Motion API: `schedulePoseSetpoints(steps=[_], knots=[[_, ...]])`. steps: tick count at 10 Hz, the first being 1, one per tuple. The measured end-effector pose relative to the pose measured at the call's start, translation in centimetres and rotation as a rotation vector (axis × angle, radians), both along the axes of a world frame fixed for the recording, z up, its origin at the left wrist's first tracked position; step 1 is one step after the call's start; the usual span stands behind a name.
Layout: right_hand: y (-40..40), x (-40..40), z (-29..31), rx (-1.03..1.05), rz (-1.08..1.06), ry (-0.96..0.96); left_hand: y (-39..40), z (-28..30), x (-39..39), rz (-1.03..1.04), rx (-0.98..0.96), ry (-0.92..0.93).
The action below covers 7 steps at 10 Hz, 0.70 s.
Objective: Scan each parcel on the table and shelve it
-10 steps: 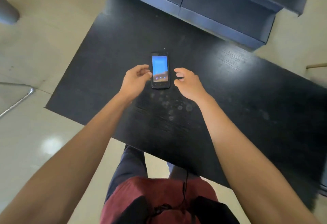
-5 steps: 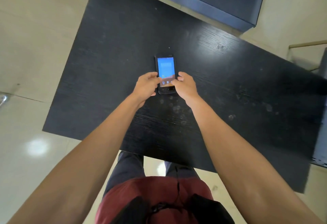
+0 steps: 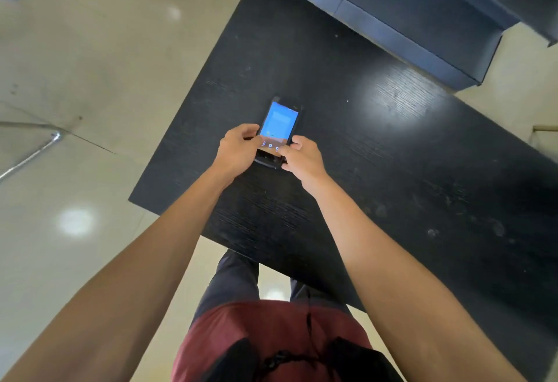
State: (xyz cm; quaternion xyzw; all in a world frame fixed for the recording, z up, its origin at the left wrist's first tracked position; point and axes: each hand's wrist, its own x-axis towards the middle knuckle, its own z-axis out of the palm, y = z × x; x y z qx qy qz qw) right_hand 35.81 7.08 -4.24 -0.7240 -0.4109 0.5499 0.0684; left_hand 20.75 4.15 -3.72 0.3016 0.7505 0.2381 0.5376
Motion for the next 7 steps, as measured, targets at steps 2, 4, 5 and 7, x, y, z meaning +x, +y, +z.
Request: schedulePoseSetpoints(steps=[2,4,5,7], knots=[[-1.0,-6.2,0.4,-0.125,-0.077,0.162,-2.0,-0.6,-6.0,0.055,0.007,0.089],[-1.5,-9.7,0.9,-0.145,0.023,0.191,-2.9,-1.1,-9.6,0.103,0.025,0.126],[-1.5,-9.8,1.5,-0.170,0.042,0.180,-3.2,-1.1,-10.0,0.094,0.020,0.120],[-1.0,-5.9,3.8,-0.106,0.128,0.188,-3.4,0.4,-8.7,0.021,0.104,0.247]])
